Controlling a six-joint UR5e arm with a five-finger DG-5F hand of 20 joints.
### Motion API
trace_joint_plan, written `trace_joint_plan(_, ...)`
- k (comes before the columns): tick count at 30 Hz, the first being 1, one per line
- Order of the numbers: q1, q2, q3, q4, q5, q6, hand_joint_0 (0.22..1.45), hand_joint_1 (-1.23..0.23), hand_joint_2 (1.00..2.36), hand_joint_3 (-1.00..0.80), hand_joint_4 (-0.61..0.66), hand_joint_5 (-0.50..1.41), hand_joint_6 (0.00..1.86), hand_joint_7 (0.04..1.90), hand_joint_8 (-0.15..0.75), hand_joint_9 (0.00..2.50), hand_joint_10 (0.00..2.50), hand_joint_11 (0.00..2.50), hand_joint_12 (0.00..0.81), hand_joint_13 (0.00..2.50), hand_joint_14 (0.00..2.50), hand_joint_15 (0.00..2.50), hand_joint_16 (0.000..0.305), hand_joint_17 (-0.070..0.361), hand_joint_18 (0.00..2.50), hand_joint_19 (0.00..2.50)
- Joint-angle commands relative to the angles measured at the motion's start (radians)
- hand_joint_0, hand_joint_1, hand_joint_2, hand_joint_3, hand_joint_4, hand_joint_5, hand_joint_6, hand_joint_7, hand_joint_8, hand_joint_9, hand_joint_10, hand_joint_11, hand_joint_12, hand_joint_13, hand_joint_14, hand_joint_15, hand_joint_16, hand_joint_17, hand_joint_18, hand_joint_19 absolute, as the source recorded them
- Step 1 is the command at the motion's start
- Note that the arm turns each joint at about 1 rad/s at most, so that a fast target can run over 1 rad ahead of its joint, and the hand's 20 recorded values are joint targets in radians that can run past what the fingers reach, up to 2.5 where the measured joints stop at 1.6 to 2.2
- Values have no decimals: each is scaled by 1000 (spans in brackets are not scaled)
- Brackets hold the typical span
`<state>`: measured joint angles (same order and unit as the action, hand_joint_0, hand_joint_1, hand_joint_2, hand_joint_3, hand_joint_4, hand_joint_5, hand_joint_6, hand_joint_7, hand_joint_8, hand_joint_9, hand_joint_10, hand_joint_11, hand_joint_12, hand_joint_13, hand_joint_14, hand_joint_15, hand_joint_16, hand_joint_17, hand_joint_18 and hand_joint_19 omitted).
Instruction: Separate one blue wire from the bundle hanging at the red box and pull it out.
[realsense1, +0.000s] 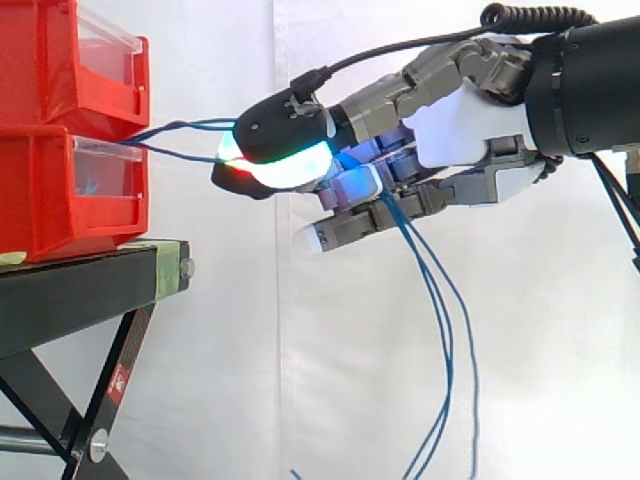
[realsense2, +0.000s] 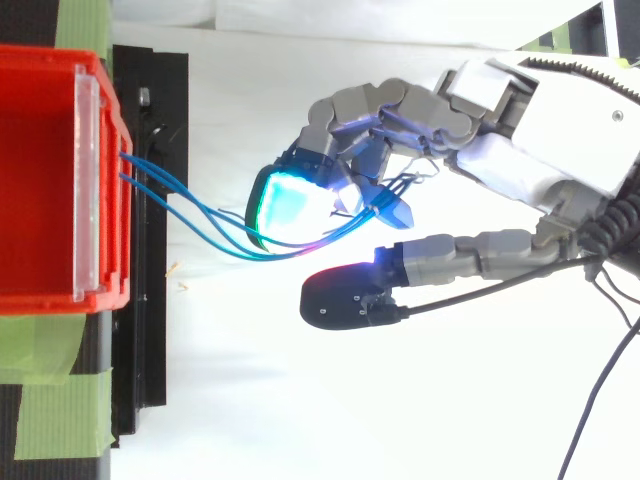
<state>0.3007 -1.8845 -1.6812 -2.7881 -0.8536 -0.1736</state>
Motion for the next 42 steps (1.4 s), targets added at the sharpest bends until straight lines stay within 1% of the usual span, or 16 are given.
trace_joint_plan(1, 0, 1, 0, -1, 1, 0, 701, -945, 1016, -305, 185, -277, 800, 1079, 295, 181, 844, 1471, 289, 244, 1436, 1251, 27, 61, 324, 621)
trace_joint_plan(5, 0, -1, 0, -1, 2, 0, 659, -897, 1011, -378, 200, -275, 797, 1085, 307, 205, 842, 1498, 301, 253, 1449, 1266, 28, 64, 329, 666)
trace_joint_plan(12, 0, -1, 0, -1, 2, -1, 596, -870, 1002, -470, 215, -274, 791, 1099, 319, 215, 811, 1519, 313, 246, 1474, 1268, 32, 72, 337, 719)
trace_joint_plan(17, 0, 1, 0, -1, 2, -1, 581, -846, 1002, -473, 228, -273, 793, 1083, 326, 225, 823, 1506, 319, 251, 1489, 1253, 34, 76, 351, 754)
trace_joint_plan(20, 0, 1, 0, -1, 2, -1, 584, -812, 1003, -468, 241, -270, 803, 1051, 328, 253, 889, 1481, 320, 283, 1507, 1229, 34, 77, 379, 778)
trace_joint_plan(25, 0, -1, 0, -1, 2, -1, 601, -746, 1008, -416, 255, -266, 827, 1019, 335, 292, 952, 1436, 320, 334, 1516, 1214, 35, 78, 445, 824)
trace_joint_plan(30, 0, -1, 0, 2, 1, -1, 621, -721, 1012, -363, 256, -259, 839, 1005, 331, 303, 977, 1407, 323, 350, 1516, 1214, 34, 77, 461, 840)
trace_joint_plan(35, 0, -1, 0, -1, 2, 0, 638, -730, 1013, -347, 257, -256, 843, 1009, 333, 307, 1006, 1388, 323, 355, 1508, 1227, 34, 78, 469, 841)
trace_joint_plan(39, 0, -1, 0, -1, 2, -1, 610, -761, 1006, -435, 258, -260, 843, 1015, 333, 305, 1000, 1410, 328, 358, 1505, 1240, 35, 78, 469, 850)
trace_joint_plan(42, 0, 1, 0, -1, 1, -1, 602, -780, 1004, -455, 264, -263, 842, 1025, 340, 304, 980, 1443, 328, 357, 1506, 1242, 35, 79, 473, 851)
